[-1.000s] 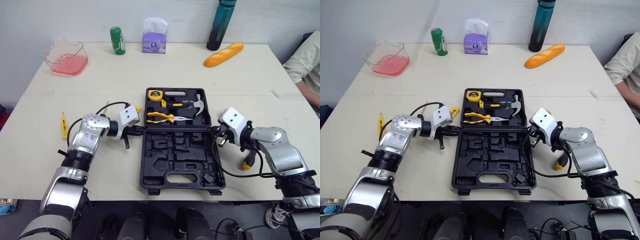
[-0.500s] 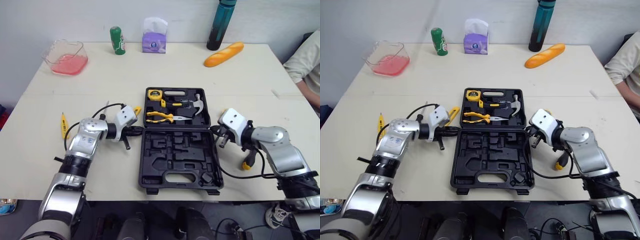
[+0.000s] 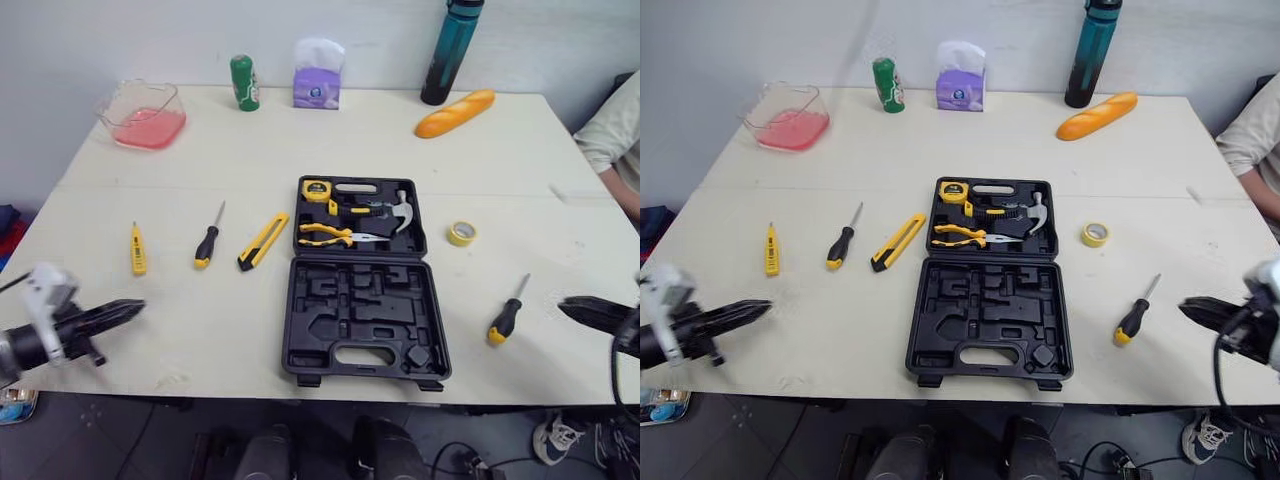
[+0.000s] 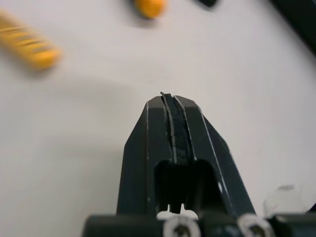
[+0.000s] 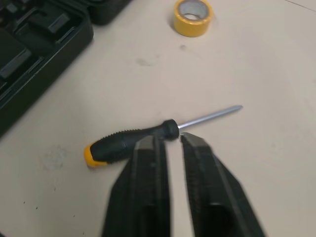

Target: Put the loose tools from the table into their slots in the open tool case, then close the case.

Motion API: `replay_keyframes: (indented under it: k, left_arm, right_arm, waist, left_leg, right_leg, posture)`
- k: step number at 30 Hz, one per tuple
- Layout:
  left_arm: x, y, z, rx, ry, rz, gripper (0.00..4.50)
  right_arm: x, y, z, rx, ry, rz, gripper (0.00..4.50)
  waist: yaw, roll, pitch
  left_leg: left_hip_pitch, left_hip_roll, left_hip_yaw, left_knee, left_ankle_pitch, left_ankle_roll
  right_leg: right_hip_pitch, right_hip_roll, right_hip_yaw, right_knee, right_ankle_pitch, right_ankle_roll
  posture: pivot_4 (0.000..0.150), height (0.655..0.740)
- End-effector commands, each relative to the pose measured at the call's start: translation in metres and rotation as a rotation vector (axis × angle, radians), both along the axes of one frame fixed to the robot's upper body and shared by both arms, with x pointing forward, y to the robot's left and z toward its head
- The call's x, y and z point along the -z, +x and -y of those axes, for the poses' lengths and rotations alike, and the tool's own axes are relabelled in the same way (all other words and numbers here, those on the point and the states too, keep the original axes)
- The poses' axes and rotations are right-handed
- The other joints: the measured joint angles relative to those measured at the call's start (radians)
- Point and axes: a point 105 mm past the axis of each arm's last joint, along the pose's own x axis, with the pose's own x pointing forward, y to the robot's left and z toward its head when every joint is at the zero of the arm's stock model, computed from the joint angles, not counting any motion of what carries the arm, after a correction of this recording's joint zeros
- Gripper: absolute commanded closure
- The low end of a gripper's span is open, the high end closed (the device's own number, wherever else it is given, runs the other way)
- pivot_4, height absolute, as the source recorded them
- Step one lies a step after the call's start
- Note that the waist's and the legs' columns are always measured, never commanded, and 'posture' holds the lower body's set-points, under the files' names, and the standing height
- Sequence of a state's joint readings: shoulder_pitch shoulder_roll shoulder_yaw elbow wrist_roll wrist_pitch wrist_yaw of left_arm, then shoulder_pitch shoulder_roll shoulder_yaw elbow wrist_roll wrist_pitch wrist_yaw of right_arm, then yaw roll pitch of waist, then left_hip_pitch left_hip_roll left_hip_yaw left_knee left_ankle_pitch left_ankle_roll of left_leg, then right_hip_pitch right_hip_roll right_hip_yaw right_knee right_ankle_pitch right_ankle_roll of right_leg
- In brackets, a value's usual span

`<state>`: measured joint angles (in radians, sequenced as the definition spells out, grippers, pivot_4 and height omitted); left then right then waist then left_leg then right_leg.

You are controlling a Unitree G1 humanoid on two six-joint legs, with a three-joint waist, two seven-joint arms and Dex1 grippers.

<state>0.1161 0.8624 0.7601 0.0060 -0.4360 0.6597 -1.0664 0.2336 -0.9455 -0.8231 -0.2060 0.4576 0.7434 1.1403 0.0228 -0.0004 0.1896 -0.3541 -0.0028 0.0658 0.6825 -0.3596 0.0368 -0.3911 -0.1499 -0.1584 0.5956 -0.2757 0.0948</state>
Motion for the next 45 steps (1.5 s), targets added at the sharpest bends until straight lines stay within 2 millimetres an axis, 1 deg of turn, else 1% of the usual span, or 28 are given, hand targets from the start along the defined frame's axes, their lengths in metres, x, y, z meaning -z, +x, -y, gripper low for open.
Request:
replay_keyframes:
  k: [1, 3, 5, 7, 8, 10, 12, 15, 17, 19, 21, 22, 23, 25, 26, 27, 28, 29, 30, 33, 35, 36, 38, 42, 45]
  left_arm:
    - [-0.011, -0.026, -0.045, -0.165, 0.021, 0.038, 3.10]
    - [-0.008, -0.037, -0.067, -0.251, 0.046, 0.030, 2.18]
    - [-0.008, -0.042, -0.080, -0.301, 0.066, 0.027, 1.21]
    - [-0.009, -0.045, -0.086, -0.314, 0.081, 0.016, 0.25]
    - [-0.009, -0.047, -0.089, -0.323, 0.080, 0.002, 0.04]
    - [-0.008, -0.047, -0.093, -0.343, 0.078, -0.017, 0.04]
    - [-0.009, -0.043, -0.090, -0.335, 0.066, -0.015, 0.04]
    - [-0.009, -0.032, -0.074, -0.279, 0.055, -0.002, 0.04]
    - [-0.008, -0.023, -0.062, -0.242, 0.060, 0.018, 0.04]
    - [-0.002, -0.012, -0.052, -0.238, 0.072, 0.023, 0.04]
    - [0.001, -0.002, -0.036, -0.204, 0.059, 0.025, 0.04]
    - [-0.001, 0.004, -0.023, -0.180, 0.049, 0.027, 0.04]
    - [-0.005, 0.011, -0.006, -0.148, 0.045, 0.030, 0.04]
    - [-0.010, 0.020, 0.019, -0.116, 0.037, 0.032, 0.04]
    - [-0.011, 0.022, 0.027, -0.119, 0.033, 0.023, 0.04]
    - [-0.011, 0.026, 0.036, -0.123, 0.032, 0.011, 0.04]
    - [-0.010, 0.029, 0.042, -0.128, 0.034, 0.001, 0.04]
    - [-0.007, 0.039, 0.055, -0.164, -0.011, -0.009, 0.04]
    - [-0.004, 0.047, 0.067, -0.183, -0.037, -0.023, 0.04]
    - [0.001, 0.065, 0.092, -0.212, -0.037, -0.047, 0.04]
    - [0.002, 0.075, 0.100, -0.240, -0.028, -0.050, 0.04]
    - [0.001, 0.083, 0.103, -0.257, -0.024, -0.052, 0.04]
    - [0.000, 0.095, 0.106, -0.275, -0.018, -0.050, 0.04]
    - [0.003, 0.107, 0.112, -0.261, 0.010, -0.068, 0.04]
    - [0.014, 0.122, 0.107, -0.297, 0.083, -0.083, 0.04]
  right_arm:
    - [-0.016, -0.014, 0.024, 0.040, -0.041, 0.029, 1.96]
    - [-0.014, -0.021, 0.044, 0.063, -0.106, -0.008, 0.95]
    - [-0.017, -0.023, 0.063, 0.103, -0.128, -0.016, 0.00]
    - [-0.021, -0.021, 0.071, 0.122, -0.110, -0.006, 0.00]
    - [-0.022, -0.019, 0.074, 0.127, -0.115, 0.003, 0.00]
    - [-0.023, -0.016, 0.075, 0.124, -0.114, 0.016, 0.00]
    - [-0.022, -0.011, 0.069, 0.097, -0.100, 0.027, 0.00]
    - [-0.021, -0.004, 0.057, 0.051, -0.101, 0.032, 0.00]
    - [-0.023, 0.003, 0.048, 0.022, -0.088, 0.046, 0.00]
    - [-0.027, 0.010, 0.036, -0.014, -0.066, 0.066, 0.00]
    - [-0.031, 0.015, 0.022, -0.066, -0.058, 0.079, 0.00]
    - [-0.033, 0.018, 0.013, -0.098, -0.051, 0.087, 0.00]
    - [-0.037, 0.022, -0.002, -0.151, -0.039, 0.103, 0.00]
    - [-0.042, 0.026, -0.026, -0.228, -0.018, 0.127, 0.00]
    - [-0.045, 0.028, -0.037, -0.260, -0.008, 0.139, 0.00]
    - [-0.050, 0.030, -0.053, -0.309, 0.006, 0.156, 0.00]
    - [-0.054, 0.031, -0.064, -0.342, 0.016, 0.166, 0.00]
    - [-0.057, 0.034, -0.088, -0.416, 0.050, 0.187, 0.00]
    - [-0.058, 0.036, -0.106, -0.478, 0.068, 0.197, 0.00]
    - [-0.060, 0.038, -0.144, -0.610, 0.091, 0.208, 0.00]
    - [-0.063, 0.038, -0.166, -0.696, 0.119, 0.216, 0.00]
    - [-0.066, 0.037, -0.183, -0.766, 0.142, 0.225, 0.00]
    - [-0.071, 0.035, -0.205, -0.862, 0.159, 0.237, 0.00]
    - [-0.077, 0.041, -0.229, -0.928, 0.188, 0.270, 0.00]
    - [-0.077, 0.050, -0.246, -0.966, 0.183, 0.300, 0.00]
  waist:
    - [0.001, 0.003, 0.001]
    - [0.002, 0.006, 0.001]
    - [0.002, 0.007, 0.001]
    - [-0.001, 0.007, 0.001]
    - [-0.002, 0.007, 0.001]
    - [-0.004, 0.007, 0.001]
    - [-0.006, 0.009, 0.002]
    - [-0.008, 0.013, 0.003]
    - [-0.008, 0.013, 0.003]
    - [-0.008, 0.013, 0.003]
    - [-0.008, 0.013, 0.003]
    - [-0.008, 0.013, 0.003]
    - [-0.008, 0.013, 0.003]
    - [-0.006, 0.012, 0.003]
    - [-0.005, 0.012, 0.003]
    - [-0.002, 0.012, 0.003]
    - [-0.001, 0.012, 0.003]
    - [0.000, 0.013, 0.003]
    - [0.000, 0.013, 0.002]
    - [0.003, 0.011, 0.003]
    - [0.004, 0.009, 0.003]
    - [0.003, 0.008, 0.004]
    - [0.003, 0.006, 0.004]
    - [0.003, 0.006, 0.004]
    - [0.003, 0.006, 0.005]
  left_leg:
    - [0.000, 0.000, 0.000, 0.000, -0.001, 0.000]
    - [0.000, 0.000, 0.001, 0.000, -0.002, 0.000]
    - [0.000, 0.000, 0.003, 0.000, -0.003, 0.000]
    - [0.000, 0.000, 0.003, 0.000, -0.003, 0.001]
    - [0.000, 0.000, 0.004, 0.000, -0.003, 0.001]
    - [0.000, 0.002, 0.004, 0.000, -0.005, -0.003]
    - [0.001, 0.003, 0.004, 0.000, -0.005, -0.004]
    - [0.000, 0.003, 0.005, 0.000, -0.005, -0.004]
    - [0.000, 0.003, 0.005, 0.000, -0.005, -0.004]
    - [0.001, 0.003, 0.005, 0.000, -0.005, -0.004]
    - [0.001, 0.003, 0.005, 0.000, -0.005, -0.004]
    - [0.001, 0.003, 0.005, 0.000, -0.005, -0.004]
    - [0.001, 0.003, 0.005, 0.000, -0.004, -0.003]
    - [0.000, 0.004, 0.005, 0.000, -0.004, -0.003]
    - [0.000, 0.003, 0.005, 0.000, -0.004, -0.003]
    - [0.000, 0.003, 0.005, 0.000, -0.004, -0.003]
    - [0.000, 0.003, 0.005, 0.000, -0.004, -0.003]
    - [0.000, 0.003, 0.005, 0.000, -0.003, -0.003]
    - [0.001, 0.003, 0.005, 0.000, -0.003, -0.003]
    - [0.001, 0.002, 0.005, 0.001, -0.001, -0.004]
    - [0.000, 0.002, 0.005, 0.001, 0.000, -0.004]
    - [0.000, 0.002, 0.005, 0.001, 0.001, -0.004]
    - [0.000, 0.001, 0.005, 0.001, 0.002, -0.004]
    - [0.000, 0.001, 0.004, 0.001, 0.002, -0.004]
    - [-0.001, 0.001, 0.005, 0.001, 0.003, -0.004]
  right_leg:
    - [0.000, 0.000, 0.000, 0.000, 0.000, -0.001]
    - [-0.001, 0.000, 0.000, -0.001, -0.001, -0.001]
    - [-0.001, 0.000, -0.001, -0.001, -0.001, -0.001]
    - [-0.001, 0.000, 0.000, -0.001, -0.001, -0.001]
    - [-0.001, -0.001, 0.000, -0.001, -0.001, -0.001]
    - [-0.002, -0.001, 0.000, -0.001, -0.001, -0.001]
    - [-0.002, 0.000, 0.000, 0.000, -0.001, -0.002]
    - [-0.003, 0.000, 0.000, 0.001, -0.002, -0.003]
    - [-0.003, 0.000, 0.000, 0.001, -0.002, -0.003]
    - [-0.003, 0.000, 0.000, 0.002, -0.002, -0.003]
    - [-0.003, 0.000, 0.000, 0.002, -0.002, -0.003]
    - [-0.003, 0.000, 0.000, 0.002, -0.002, -0.003]
    - [-0.003, 0.000, 0.000, 0.002, -0.002, -0.003]
    - [-0.003, 0.000, 0.000, 0.005, -0.002, -0.003]
    - [-0.003, 0.000, 0.000, 0.006, -0.002, -0.003]
    - [-0.003, 0.000, 0.001, 0.006, -0.001, -0.002]
    - [-0.002, 0.001, 0.001, 0.006, -0.001, -0.002]
    - [-0.002, 0.001, 0.001, 0.006, -0.001, -0.002]
    - [-0.002, 0.001, 0.001, 0.006, -0.001, -0.002]
    - [-0.001, 0.002, 0.001, 0.008, -0.001, -0.002]
    - [-0.002, 0.004, 0.001, 0.008, -0.001, -0.002]
    - [-0.002, 0.005, 0.000, 0.008, -0.001, -0.002]
    - [-0.003, 0.008, 0.000, 0.008, -0.001, -0.002]
    - [-0.002, 0.010, 0.000, 0.008, -0.001, -0.002]
    - [-0.003, 0.010, 0.000, 0.007, -0.001, -0.002]
  posture:
    - [0.150, 0.7400]
    - [0.150, 0.7400]
    - [0.150, 0.7400]
    - [0.150, 0.7400]
    - [0.150, 0.7400]
    - [0.150, 0.7400]
    - [0.150, 0.7400]
    - [0.150, 0.7400]
    - [0.150, 0.7400]
    - [0.150, 0.7400]
    - [0.150, 0.7400]
    - [0.150, 0.7400]
    - [0.150, 0.7400]
    - [0.150, 0.7400]
    - [0.150, 0.7400]
    - [0.150, 0.7400]
    - [0.150, 0.7400]
    - [0.150, 0.7400]
    - [0.150, 0.7400]
    - [0.150, 0.7400]
    - [0.150, 0.7400]
    - [0.150, 0.7400]
    - [0.150, 0.7400]
    - [0.150, 0.7400]
    - [0.150, 0.7400]
